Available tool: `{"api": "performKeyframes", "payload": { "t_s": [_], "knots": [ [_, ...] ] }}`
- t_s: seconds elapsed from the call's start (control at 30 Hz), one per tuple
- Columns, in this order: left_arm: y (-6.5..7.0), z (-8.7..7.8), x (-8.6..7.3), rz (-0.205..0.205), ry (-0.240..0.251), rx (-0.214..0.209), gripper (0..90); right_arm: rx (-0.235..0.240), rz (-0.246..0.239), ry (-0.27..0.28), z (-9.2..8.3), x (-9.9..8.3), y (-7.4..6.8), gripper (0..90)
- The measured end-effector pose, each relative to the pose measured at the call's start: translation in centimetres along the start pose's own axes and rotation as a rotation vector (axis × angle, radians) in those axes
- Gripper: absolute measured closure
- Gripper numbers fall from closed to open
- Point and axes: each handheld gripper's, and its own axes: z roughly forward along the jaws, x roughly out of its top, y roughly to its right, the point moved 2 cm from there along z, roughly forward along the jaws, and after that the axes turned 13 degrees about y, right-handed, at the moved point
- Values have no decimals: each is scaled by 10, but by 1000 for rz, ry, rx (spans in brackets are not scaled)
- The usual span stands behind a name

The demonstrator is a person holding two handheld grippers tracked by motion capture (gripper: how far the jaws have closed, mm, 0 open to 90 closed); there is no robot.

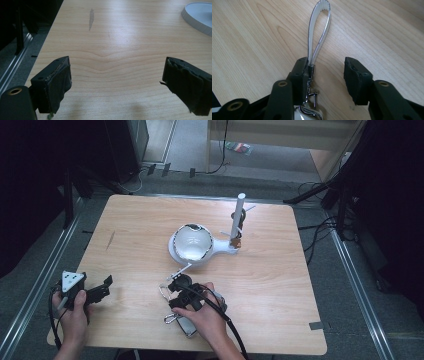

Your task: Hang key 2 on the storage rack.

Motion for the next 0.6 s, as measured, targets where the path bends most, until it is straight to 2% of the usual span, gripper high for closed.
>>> {"api": "performKeyframes", "payload": {
  "t_s": [0.23,0.4,0.6],
  "knots": [
    [0,0,0,0,1,0,89,37,7,-9,3,0,-5,579],
    [0,0,0,1,0,-1,89,30,-3,-36,7,-3,-7,609],
    [0,0,0,2,-2,-1,89,26,-15,-43,12,-5,-10,738]
  ]
}}
